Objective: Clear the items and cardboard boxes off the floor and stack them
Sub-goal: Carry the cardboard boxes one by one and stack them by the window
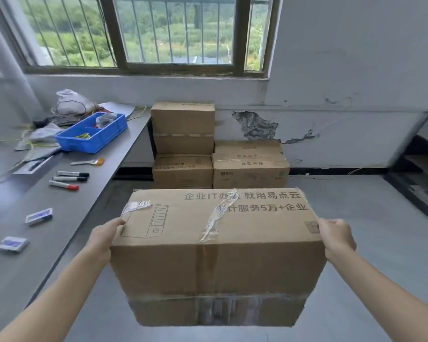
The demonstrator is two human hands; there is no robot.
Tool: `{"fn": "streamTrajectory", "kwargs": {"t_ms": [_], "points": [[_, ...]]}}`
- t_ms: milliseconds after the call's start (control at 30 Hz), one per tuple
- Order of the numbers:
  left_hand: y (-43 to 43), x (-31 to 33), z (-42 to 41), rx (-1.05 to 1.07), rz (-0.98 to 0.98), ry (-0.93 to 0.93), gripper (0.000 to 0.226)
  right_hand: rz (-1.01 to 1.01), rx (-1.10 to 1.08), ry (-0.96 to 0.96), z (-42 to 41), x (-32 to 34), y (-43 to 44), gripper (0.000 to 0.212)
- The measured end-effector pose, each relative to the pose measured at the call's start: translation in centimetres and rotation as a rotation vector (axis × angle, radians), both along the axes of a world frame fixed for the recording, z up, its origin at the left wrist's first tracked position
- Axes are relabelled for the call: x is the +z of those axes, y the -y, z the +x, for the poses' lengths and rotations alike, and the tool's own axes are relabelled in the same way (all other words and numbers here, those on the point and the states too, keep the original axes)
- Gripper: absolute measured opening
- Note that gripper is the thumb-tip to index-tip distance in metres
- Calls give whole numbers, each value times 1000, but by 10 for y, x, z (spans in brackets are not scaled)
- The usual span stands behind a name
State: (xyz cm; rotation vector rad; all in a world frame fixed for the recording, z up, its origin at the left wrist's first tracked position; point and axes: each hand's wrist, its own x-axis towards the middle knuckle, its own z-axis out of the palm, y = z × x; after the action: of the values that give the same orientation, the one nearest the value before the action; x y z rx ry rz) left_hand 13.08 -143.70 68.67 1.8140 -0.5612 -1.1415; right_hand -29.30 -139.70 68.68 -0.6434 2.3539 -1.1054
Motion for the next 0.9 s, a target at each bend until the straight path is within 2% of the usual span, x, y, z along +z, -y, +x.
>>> {"fn": "streamTrajectory", "kwargs": {"t_ms": [67, 167, 367, 467, 633, 833, 900], "points": [[25, -7, 9, 65, -4, -7, 9, 19, 42, -11, 7, -8, 42, 16], [70, -18, 29, 142, -10, -8, 20, 55, 124, -44, 23, -20, 108, 18], [176, -40, 88, 223, 38, -30, 13, 124, 220, -72, 78, -35, 241, 22], [225, -42, 108, 231, 43, -72, 19, 150, 224, -81, 96, -34, 298, 23], [295, -43, 121, 264, 12, -70, 11, 165, 138, -62, 112, -31, 369, 25], [370, -44, 114, 314, -91, -27, 25, 144, 90, 59, 116, -40, 445, 30], [394, -43, 106, 286, -165, -21, 18, 112, 72, 111, 114, -46, 473, 35]]}}
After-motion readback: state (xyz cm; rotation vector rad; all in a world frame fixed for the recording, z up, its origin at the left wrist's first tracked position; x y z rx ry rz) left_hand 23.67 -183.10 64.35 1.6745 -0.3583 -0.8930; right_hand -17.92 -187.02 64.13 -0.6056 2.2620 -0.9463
